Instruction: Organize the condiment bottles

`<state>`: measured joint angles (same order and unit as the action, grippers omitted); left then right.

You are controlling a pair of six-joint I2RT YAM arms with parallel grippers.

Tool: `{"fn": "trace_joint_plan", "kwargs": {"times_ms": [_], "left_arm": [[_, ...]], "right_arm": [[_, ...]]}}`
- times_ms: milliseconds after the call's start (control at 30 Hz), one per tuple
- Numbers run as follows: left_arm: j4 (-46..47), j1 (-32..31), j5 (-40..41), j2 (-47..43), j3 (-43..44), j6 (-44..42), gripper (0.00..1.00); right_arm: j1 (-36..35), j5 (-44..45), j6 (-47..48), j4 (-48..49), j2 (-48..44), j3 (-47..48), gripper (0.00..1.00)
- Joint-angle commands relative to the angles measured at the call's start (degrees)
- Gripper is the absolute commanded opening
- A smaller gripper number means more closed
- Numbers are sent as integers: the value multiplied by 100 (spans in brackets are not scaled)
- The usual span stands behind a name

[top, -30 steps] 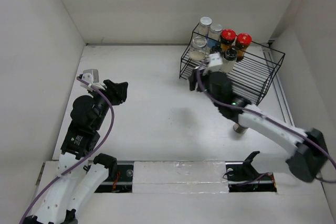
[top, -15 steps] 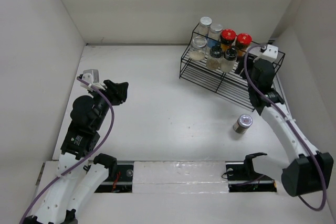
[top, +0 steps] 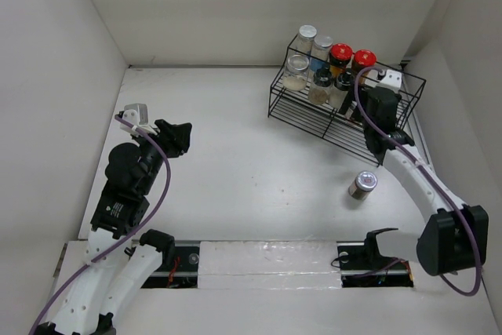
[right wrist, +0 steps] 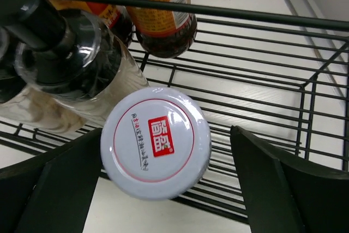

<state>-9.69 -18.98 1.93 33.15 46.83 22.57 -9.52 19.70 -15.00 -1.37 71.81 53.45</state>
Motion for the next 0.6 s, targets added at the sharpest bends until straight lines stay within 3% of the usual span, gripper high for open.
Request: {"fn": "trace_joint_plan", "kwargs": {"times_ms": [0,167,333,567], "left_arm": [[196,26,-62,-45,-7,-77,41],[196,26,-62,-107,-7,-77,43],[3,26,-193,-37,71,45,46],[-428,26,-465,333,309,275,47]], "right_arm": [[-146,367,-46,16,-683,157,100],[-401,1095,-449,-714,-1757,-211,100],[-454,1659,-1285,-2556,-2609,-800,97],[-314,799,-2085,-4000,-3279,-1258,97]]}}
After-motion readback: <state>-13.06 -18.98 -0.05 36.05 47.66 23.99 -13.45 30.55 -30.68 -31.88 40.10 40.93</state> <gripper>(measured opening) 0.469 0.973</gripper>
